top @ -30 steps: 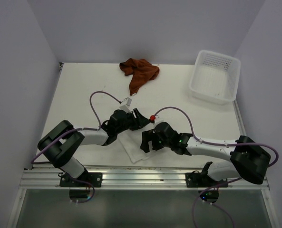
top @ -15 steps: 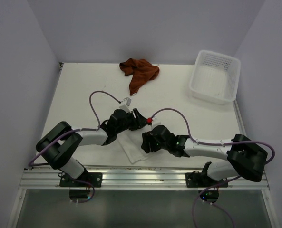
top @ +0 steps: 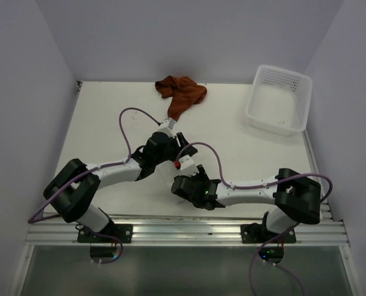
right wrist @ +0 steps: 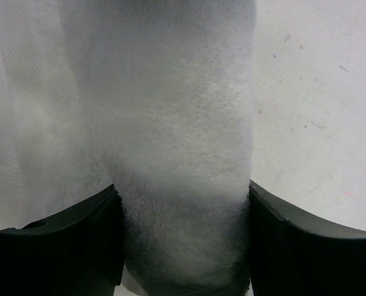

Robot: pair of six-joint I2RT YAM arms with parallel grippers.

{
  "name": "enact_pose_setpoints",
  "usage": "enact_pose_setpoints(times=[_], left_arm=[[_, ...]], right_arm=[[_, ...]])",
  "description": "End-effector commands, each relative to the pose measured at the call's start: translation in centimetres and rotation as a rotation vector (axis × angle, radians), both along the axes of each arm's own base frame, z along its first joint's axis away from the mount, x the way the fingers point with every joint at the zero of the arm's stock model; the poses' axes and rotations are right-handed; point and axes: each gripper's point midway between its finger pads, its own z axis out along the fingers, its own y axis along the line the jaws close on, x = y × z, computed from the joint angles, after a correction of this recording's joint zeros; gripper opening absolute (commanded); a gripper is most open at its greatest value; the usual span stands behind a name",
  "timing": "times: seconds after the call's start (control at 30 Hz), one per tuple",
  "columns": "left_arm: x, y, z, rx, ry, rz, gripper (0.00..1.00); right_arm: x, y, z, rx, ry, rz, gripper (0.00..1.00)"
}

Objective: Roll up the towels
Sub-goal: Roll the towel

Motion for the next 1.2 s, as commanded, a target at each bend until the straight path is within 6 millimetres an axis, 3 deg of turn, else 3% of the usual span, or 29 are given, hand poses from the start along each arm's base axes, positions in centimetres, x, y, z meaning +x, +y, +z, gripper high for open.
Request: enact_pose_setpoints(times=[0.0,0.13,0.4,0.57,0.77,0.97,1.17], left_arm=[[0.5,-0.3,1.6,-0.007,-0.047,-0.012,0.57],[0.1,-1.0,0.5,-0.016,-0.020,-0.040,0.56],[-0.1,-1.9,1.5,-0.043,-0.033,-0.055,0.56],[-0.4,-1.9,1.1,-0.051,-0.027,-0.061,0.56],[-1.0,-1.8,-1.0,-0.039,0.004,-0.069,0.56],[-1.7,-0.7,-4.5,0.019,0.050,-0.056,0.56],[-2.4,0.5,-6.8,0.065,0.078,-0.036,0.55]], right_arm=[[0.7,-3.1,0.0,-0.234,-0.105,-0.052,0.68],[0.2,-2.6,-0.5,-0.311,-0.131,-0.031,0.72],[-0.1,-1.3,-0.2,-0.430,-0.179,-0.023,0.77],[-0.3,-0.7,-0.5,-0.459,-0.179,-0.012,0.79],[-0.6,-0.3,-0.5,-0.466,-0.169,0.001,0.82],[-0.9,-0.2,-0.3,-0.407,-0.151,0.004,0.87],[-1.4,1.0,1.5,-0.251,-0.126,0.010,0.94]])
